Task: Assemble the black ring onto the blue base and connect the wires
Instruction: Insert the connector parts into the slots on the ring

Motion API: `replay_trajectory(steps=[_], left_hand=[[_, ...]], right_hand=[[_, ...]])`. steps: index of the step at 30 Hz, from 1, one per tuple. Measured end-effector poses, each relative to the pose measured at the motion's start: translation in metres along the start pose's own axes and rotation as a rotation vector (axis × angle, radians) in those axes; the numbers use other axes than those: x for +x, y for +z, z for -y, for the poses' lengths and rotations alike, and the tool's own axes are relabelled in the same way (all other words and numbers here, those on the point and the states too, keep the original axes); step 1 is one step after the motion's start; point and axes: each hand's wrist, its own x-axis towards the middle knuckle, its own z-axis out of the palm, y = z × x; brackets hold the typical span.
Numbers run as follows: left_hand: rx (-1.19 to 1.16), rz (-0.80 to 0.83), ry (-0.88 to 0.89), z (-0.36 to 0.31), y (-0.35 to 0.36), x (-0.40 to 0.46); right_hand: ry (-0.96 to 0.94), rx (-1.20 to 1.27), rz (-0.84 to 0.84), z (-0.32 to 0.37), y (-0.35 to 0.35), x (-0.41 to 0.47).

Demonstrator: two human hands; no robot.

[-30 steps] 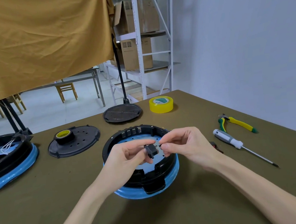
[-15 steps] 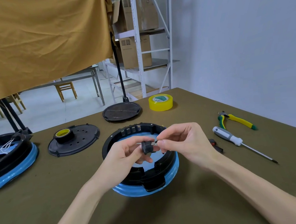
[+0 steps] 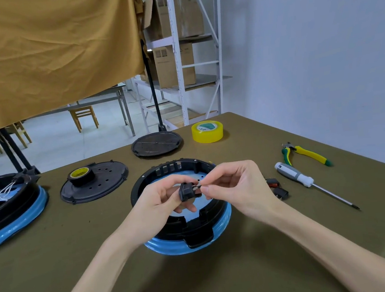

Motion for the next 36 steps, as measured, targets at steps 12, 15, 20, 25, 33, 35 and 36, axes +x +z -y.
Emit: replay_trajectory(steps=[12,15,20,25,33,35,36], left_hand=[[0.042,-0.033,0.005,0.0,-0.001,-0.002],[0.066,-0.031,0.01,0.001,-0.001,-0.002],[0.092,-0.013,0.025,-0.001,-0.003,-0.002],[-0.007,0.033,0.028,-0.004,-0.007,-0.004],[-0.082,0.032,-0.003,-0.004,-0.01,-0.004],[-0.077,0.036,-0.003,-0.004,-0.01,-0.004],[-0.069,0.036,-0.003,-0.004,-0.009,-0.004]], right_hand=[[-0.026,-0.036,-0.053,0.007,0.008,-0.007],[-0.02,-0.034,-0.084,0.007,0.011,-0.009],[-0.1,-0.131,-0.106,0.01,0.017,-0.011],[-0.118,-0.064,-0.12,0.017,0.015,-0.009],[-0.171,-0.122,-0.149,0.02,0.023,-0.01],[-0.179,-0.137,-0.162,0.02,0.024,-0.01],[-0.181,-0.148,-0.168,0.02,0.026,-0.01]])
